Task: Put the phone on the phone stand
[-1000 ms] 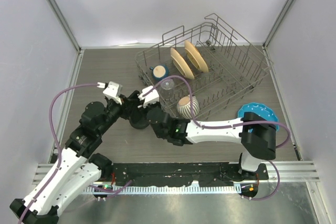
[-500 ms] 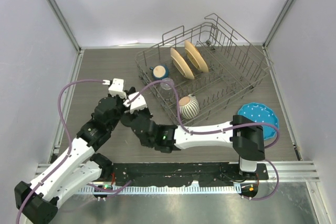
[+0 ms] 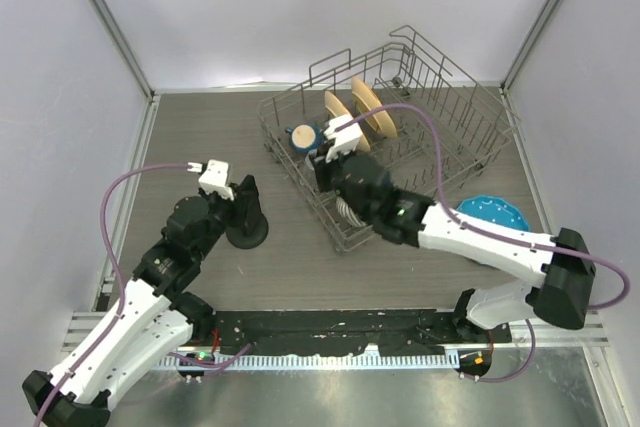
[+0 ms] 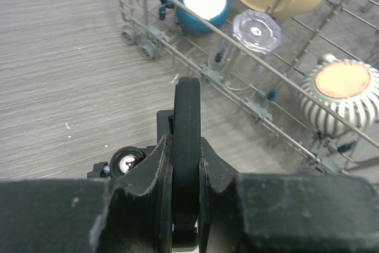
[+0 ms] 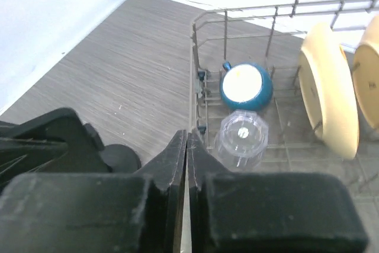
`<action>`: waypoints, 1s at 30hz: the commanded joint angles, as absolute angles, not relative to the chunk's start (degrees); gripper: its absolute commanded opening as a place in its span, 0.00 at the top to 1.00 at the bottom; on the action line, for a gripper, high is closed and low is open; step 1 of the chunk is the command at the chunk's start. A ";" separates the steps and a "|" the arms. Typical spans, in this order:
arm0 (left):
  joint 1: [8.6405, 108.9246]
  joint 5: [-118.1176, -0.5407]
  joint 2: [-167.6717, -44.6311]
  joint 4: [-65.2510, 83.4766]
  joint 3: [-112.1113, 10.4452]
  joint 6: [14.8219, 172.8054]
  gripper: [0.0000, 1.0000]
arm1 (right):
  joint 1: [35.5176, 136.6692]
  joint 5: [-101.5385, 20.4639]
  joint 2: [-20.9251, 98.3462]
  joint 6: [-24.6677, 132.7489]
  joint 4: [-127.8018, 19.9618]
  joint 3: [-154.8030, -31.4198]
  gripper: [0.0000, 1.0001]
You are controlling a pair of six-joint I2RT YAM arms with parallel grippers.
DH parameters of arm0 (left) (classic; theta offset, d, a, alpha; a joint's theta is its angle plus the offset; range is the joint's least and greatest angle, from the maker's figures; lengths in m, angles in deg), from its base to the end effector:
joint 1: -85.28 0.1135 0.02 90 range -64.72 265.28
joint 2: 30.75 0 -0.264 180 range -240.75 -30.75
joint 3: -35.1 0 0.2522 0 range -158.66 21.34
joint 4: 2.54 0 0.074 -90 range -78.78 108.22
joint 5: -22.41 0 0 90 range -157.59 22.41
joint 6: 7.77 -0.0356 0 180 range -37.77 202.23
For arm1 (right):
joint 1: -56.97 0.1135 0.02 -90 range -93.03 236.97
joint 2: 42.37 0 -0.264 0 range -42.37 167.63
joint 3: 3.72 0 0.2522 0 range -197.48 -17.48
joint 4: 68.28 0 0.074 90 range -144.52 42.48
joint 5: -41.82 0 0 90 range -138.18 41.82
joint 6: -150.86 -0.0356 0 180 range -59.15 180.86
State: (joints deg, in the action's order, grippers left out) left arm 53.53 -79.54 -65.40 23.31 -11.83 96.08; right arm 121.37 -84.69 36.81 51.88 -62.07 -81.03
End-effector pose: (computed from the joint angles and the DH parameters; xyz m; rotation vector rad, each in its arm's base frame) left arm 0.1357 -0.0753 0.2917 0.1344 1.8135 -0.3781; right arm 0.1591 0.2831 0.3502 -0.3459 1.6656 0.4157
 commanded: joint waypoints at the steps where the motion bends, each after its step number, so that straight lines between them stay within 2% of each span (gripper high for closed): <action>1: 53.64 -65.01 -61.95 22.11 -15.05 94.37 1.00 | 112.62 -39.63 33.39 59.69 -57.79 -79.35 0.80; 3: 53.64 -59.71 -59.85 22.90 -16.27 92.00 1.00 | 112.16 -30.98 33.13 65.15 -57.15 -79.71 0.65; 4: 53.64 -57.51 -59.05 23.25 -16.54 91.29 1.00 | 111.99 -26.34 32.69 66.29 -58.20 -79.36 0.47; 7: 53.64 -49.68 -57.38 24.04 -18.21 89.27 1.00 | 111.81 -19.48 31.90 68.15 -61.96 -76.03 0.29; 11: 53.64 -39.67 -57.81 24.31 -20.23 88.56 1.00 | 110.50 -12.59 32.16 69.20 -63.57 -73.99 0.26; 20: 53.55 -30.42 -59.39 20.80 -23.66 89.44 1.00 | 109.35 -2.40 32.86 67.98 -67.08 -71.27 0.27; 30: 53.64 -26.46 -61.24 19.39 -26.04 89.35 1.00 | 109.35 2.01 34.27 64.20 -72.79 -69.43 0.41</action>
